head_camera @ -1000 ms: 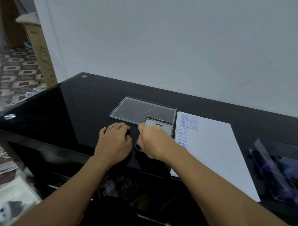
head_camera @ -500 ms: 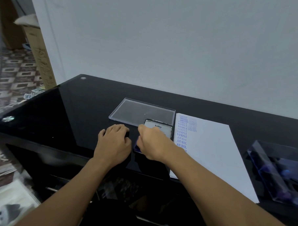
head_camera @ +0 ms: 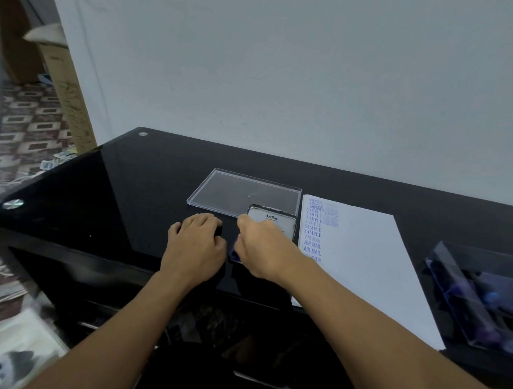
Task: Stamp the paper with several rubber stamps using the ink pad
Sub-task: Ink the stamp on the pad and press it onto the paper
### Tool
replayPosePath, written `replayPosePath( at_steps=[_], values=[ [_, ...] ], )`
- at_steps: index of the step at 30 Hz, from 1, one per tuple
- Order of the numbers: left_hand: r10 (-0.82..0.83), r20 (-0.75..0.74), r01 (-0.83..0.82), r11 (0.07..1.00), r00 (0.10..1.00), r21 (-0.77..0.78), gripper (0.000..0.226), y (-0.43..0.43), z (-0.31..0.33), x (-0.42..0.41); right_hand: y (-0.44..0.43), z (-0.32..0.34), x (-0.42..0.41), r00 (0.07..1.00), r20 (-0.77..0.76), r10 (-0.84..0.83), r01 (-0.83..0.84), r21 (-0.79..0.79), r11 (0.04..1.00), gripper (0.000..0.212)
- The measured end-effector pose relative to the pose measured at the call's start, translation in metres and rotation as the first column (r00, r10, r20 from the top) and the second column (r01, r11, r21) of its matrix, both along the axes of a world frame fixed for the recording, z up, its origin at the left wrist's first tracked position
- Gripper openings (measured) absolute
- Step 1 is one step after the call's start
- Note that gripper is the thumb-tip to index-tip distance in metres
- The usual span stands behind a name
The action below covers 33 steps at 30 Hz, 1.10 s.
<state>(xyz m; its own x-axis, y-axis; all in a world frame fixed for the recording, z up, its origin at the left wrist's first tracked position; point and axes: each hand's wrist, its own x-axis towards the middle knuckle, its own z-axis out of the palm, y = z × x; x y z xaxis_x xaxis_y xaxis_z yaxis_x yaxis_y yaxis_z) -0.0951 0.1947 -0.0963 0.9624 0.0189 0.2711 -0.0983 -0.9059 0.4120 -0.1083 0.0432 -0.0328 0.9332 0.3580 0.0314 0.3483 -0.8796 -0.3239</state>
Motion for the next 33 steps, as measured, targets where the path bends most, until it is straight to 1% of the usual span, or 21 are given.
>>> replayPosePath(
  at_steps=[3, 6, 10, 14, 20, 22, 25, 28, 33],
  values=[
    [0.002, 0.002, -0.002, 1.0, 1.0, -0.001, 0.032, 0.0, 0.0, -0.001, 0.003, -0.002, -0.002, 0.999, 0.039, 0.003, -0.001, -0.031, 1.0, 0.007],
    [0.004, 0.002, -0.004, 1.0, 1.0, 0.003, 0.031, 0.0, 0.0, 0.0, 0.003, -0.003, -0.004, 0.999, 0.015, -0.047, 0.047, -0.001, 0.999, 0.012],
    [-0.001, 0.005, 0.0, 1.0, 1.0, 0.002, 0.03, 0.0, 0.0, 0.0, 0.005, -0.002, -0.005, 0.999, 0.034, -0.026, 0.027, -0.033, 0.999, 0.007],
    [0.0, 0.01, 0.0, 1.0, 1.0, 0.001, 0.031, -0.001, 0.0, -0.002, 0.005, -0.001, -0.007, 0.997, -0.004, -0.076, 0.076, 0.031, 0.997, 0.008],
    [0.005, 0.025, -0.005, 1.0, 1.0, 0.017, 0.032, 0.0, -0.002, -0.003, 0.004, -0.002, -0.008, 0.997, -0.013, -0.074, 0.075, 0.042, 0.996, 0.007],
    [0.008, 0.029, -0.008, 1.0, 1.0, 0.016, 0.031, 0.0, -0.002, -0.002, 0.003, -0.004, -0.007, 0.998, 0.004, -0.061, 0.061, 0.027, 0.998, 0.007],
    [0.01, 0.037, -0.011, 1.0, 0.999, 0.016, 0.029, 0.0, -0.002, -0.002, 0.003, -0.005, -0.005, 1.0, 0.022, -0.011, 0.011, -0.041, 0.999, 0.008],
    [0.015, 0.044, -0.016, 1.0, 0.999, 0.017, 0.029, 0.0, -0.002, -0.002, 0.001, 0.002, -0.002, 0.999, -0.022, -0.04, 0.041, 0.01, 0.999, 0.011],
    [0.022, 0.046, -0.022, 1.0, 0.999, 0.006, 0.027, 0.0, -0.001, -0.002, -0.011, 0.019, 0.01, 0.996, -0.005, -0.091, 0.091, 0.002, 0.996, 0.013]
  ],
)
